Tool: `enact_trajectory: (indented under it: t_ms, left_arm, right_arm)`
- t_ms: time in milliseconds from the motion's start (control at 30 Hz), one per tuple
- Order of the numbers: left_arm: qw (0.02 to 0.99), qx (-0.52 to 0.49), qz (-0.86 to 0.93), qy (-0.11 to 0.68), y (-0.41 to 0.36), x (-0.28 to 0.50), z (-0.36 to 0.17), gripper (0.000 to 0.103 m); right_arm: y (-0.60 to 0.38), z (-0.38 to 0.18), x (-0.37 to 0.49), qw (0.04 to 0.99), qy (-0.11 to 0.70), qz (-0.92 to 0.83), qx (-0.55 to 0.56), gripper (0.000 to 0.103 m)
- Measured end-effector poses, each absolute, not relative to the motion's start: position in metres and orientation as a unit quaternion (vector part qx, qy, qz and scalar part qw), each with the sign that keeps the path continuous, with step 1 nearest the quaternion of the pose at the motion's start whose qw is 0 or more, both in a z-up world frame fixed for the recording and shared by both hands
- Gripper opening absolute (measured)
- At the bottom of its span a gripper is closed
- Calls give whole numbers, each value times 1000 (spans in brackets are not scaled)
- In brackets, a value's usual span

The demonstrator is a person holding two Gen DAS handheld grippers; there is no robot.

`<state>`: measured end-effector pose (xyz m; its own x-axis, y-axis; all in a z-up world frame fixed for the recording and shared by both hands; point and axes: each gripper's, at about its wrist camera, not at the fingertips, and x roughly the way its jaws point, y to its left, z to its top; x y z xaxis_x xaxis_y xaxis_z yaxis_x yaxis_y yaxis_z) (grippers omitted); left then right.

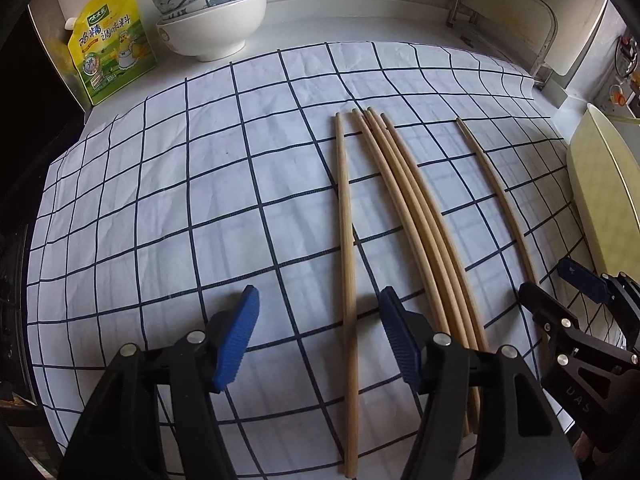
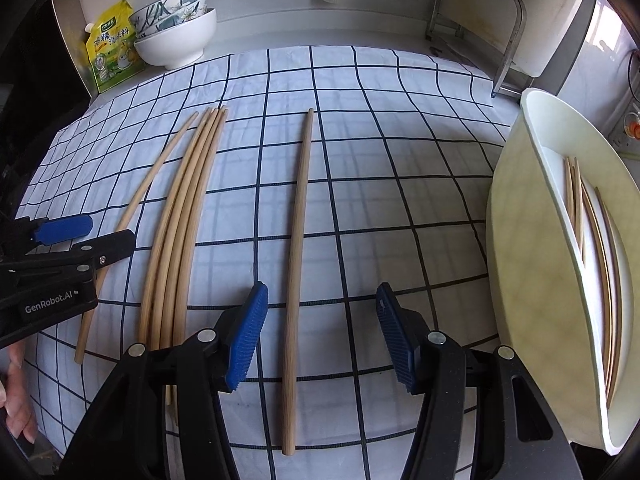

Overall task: Organize utensils
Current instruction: 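Move both open grippers back over the chopsticks on the cloth, then close the right gripper on a chopstick while the left gripper grasps another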

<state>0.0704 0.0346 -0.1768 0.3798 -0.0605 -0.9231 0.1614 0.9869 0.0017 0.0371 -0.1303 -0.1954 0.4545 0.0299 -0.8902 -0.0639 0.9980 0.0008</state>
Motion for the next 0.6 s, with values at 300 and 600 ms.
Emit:
enact_trajectory:
  t_ms: [300, 600]
  left_arm:
    - [826, 44, -92, 554, 30, 69, -174, 8]
    - [815, 32, -110, 568, 37, 63, -168, 7]
  right_arm:
    - [-115, -193, 43, 850, 522, 60, -41, 6]
    - [-123, -180, 41, 845, 530, 67, 8, 6]
